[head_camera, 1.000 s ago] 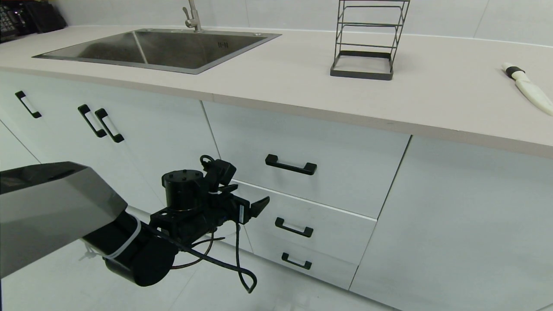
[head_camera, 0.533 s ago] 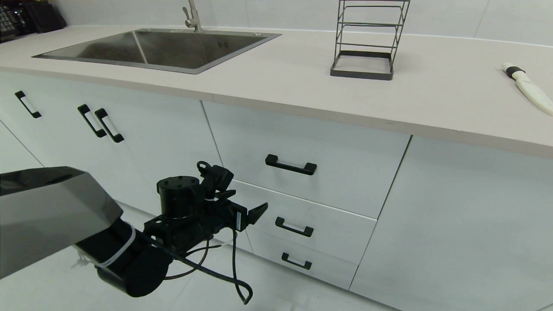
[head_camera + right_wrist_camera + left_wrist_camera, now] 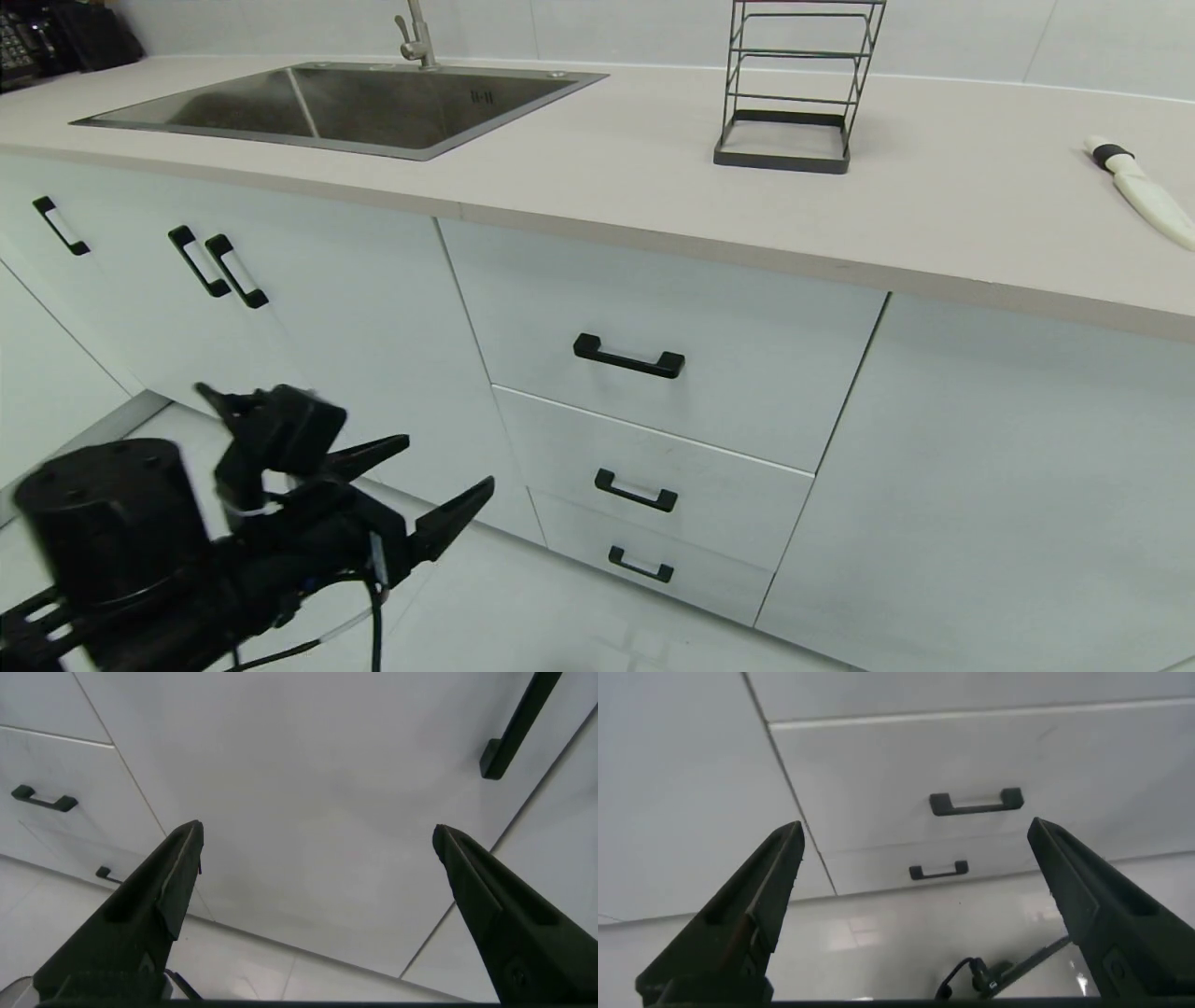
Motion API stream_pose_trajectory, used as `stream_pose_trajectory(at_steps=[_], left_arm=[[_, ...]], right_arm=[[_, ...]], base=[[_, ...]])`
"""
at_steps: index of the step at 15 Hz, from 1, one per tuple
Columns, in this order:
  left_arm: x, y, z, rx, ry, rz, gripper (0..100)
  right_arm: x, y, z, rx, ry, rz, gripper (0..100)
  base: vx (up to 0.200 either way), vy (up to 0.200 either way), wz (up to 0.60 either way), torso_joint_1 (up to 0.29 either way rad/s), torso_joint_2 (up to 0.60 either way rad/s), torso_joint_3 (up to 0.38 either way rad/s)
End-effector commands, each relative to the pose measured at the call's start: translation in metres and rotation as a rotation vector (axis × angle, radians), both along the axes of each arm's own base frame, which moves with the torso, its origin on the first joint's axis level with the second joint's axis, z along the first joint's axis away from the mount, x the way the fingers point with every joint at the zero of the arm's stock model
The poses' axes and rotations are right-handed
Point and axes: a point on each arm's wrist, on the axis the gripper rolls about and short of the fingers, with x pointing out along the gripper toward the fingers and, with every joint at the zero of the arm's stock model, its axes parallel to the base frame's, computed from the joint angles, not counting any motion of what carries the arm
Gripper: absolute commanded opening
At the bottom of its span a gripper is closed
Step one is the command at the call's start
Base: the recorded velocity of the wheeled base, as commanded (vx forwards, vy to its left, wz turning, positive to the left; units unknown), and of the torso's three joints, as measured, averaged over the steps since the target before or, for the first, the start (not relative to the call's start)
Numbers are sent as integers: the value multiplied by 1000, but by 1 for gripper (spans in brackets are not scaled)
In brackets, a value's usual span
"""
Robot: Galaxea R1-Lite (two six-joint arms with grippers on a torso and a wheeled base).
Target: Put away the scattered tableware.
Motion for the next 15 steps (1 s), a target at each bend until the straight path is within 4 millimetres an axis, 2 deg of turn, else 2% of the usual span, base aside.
stream_pose_trajectory(at_steps=[1, 3, 5, 6, 7, 11, 13, 15], left_arm=[[-62, 33, 28, -35, -193, 70, 100], [-85, 46, 33, -56, -272, 130, 100], [-102, 53, 31, -58, -303, 170, 100], [-117, 57, 27, -58, -321, 184, 100], [-131, 59, 22, -54, -318, 184, 100], [-173, 65, 1, -39, -268, 185, 100], [-188, 68, -12, -35, -258, 192, 100], [-202, 70, -39, 7, -228, 205, 100]], right_arm=[[0, 0, 0, -3, 3, 2, 100], [0, 0, 0, -6, 3, 15, 100], [0, 1, 0, -4, 3, 25, 100], [0, 1, 0, -4, 3, 25, 100], [0, 1, 0, -4, 3, 25, 100], [0, 1, 0, -3, 3, 25, 100], [0, 1, 0, -3, 3, 25, 100], [0, 1, 0, -3, 3, 26, 100]], base=[[0, 0, 0, 0, 0, 0], [0, 0, 0, 0, 0, 0], [0, 0, -600, 5, 0, 0], [0, 0, -600, -2, -2, -2], [0, 0, -600, -7, 2, 7], [0, 0, 0, 0, 0, 0], [0, 0, 0, 0, 0, 0], [0, 0, 0, 0, 0, 0]])
